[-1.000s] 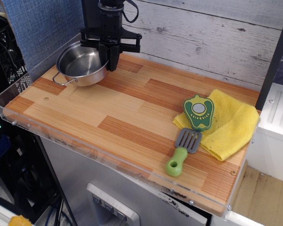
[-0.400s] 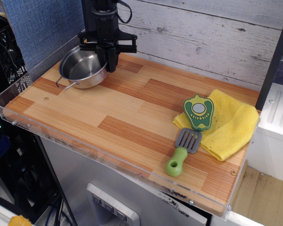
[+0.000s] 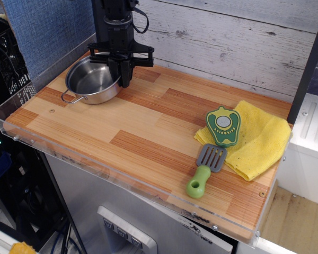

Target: Move silver pot to top left corner of table.

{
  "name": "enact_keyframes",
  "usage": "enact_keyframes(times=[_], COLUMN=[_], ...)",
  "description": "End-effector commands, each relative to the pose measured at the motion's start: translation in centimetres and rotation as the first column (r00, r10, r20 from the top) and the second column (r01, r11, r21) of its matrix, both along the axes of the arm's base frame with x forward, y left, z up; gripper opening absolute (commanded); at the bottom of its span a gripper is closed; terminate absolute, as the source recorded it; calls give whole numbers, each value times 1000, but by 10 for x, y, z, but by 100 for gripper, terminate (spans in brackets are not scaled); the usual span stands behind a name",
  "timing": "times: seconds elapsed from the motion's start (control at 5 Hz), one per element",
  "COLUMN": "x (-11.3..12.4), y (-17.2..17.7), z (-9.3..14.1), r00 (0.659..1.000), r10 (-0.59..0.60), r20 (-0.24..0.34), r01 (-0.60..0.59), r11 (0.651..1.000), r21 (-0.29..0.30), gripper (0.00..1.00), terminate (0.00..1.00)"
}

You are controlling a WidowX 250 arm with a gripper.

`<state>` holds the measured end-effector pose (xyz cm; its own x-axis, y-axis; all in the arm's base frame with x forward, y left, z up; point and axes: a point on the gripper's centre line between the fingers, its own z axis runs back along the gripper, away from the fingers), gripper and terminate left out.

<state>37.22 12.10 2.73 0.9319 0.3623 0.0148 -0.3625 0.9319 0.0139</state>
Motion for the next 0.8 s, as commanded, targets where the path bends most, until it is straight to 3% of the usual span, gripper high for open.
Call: enact_keyframes(times=[0.0, 0.4, 0.6], x=[-1, -11, -24], y=[2, 0, -2], z=[18, 40, 64], r00=[999, 985, 980], r10=[-9, -39, -14], r20=[49, 168, 198], r01=[7, 29, 8], r11=[999, 998, 1000], r21=[36, 57, 31], gripper=[100, 100, 100], terminate=[0, 0, 0])
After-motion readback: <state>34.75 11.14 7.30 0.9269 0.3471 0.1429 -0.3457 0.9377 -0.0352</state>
